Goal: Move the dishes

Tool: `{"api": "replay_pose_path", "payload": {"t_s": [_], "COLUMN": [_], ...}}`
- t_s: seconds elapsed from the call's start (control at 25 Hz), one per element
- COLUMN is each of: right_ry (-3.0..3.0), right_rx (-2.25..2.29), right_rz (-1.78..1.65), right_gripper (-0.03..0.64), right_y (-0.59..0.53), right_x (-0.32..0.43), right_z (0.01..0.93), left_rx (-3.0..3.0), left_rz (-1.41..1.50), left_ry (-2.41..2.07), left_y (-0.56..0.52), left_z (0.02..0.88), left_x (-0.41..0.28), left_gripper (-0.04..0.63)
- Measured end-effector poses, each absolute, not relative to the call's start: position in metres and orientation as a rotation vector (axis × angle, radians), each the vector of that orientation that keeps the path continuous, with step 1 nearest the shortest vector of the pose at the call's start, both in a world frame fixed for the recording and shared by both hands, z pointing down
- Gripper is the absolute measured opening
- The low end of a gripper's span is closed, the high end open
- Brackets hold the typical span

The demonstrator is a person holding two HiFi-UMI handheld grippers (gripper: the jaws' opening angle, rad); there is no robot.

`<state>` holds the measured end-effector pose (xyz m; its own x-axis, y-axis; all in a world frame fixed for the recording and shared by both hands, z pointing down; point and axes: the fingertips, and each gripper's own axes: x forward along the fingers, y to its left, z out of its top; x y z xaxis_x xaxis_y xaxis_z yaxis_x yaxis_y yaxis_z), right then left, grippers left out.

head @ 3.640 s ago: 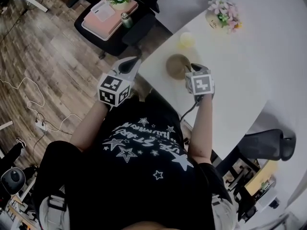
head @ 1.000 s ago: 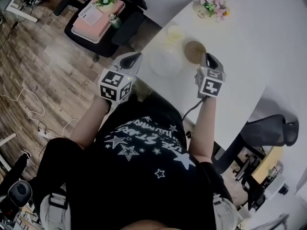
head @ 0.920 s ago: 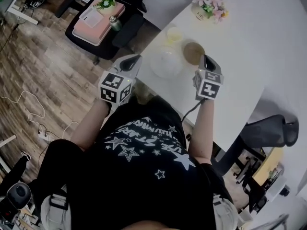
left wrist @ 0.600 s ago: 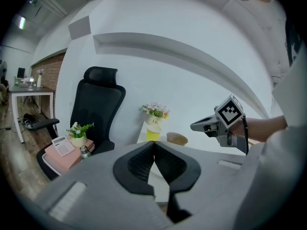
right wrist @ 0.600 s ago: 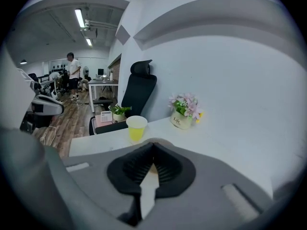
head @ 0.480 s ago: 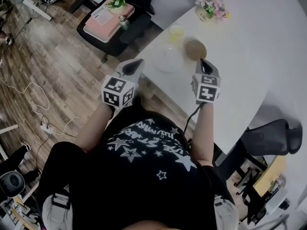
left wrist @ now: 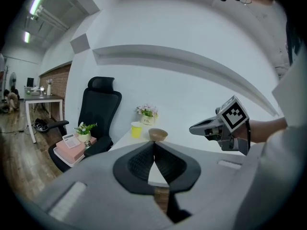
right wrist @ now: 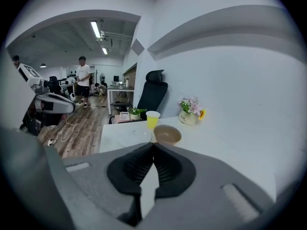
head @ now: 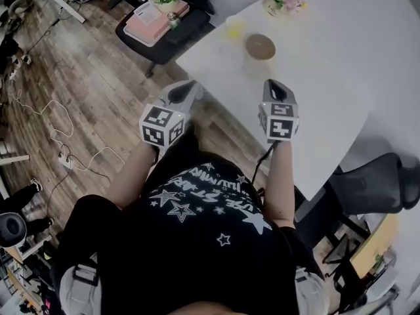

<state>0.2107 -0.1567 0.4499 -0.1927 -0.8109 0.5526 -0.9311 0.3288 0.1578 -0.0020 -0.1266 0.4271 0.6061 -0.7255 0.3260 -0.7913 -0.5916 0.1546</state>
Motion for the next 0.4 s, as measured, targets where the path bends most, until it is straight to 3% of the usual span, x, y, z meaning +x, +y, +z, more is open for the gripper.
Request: {"api": "replay_pose_path", "payload": {"t_s": [0.4], "right_ry": [-2.114], "right_rx": [1.457], "right_rz": [0.248], "right_gripper": [0.005], "right_y": [-0.062], "right_x": [0.226], "right_z": [0.447], "left_rx": [2.489], "left_rz": [0.295], "left_ry": [-1.371], "left_y": [-0.019], "left_z": [0.419], "left_x": [0.004], "left_gripper": [0.011]}}
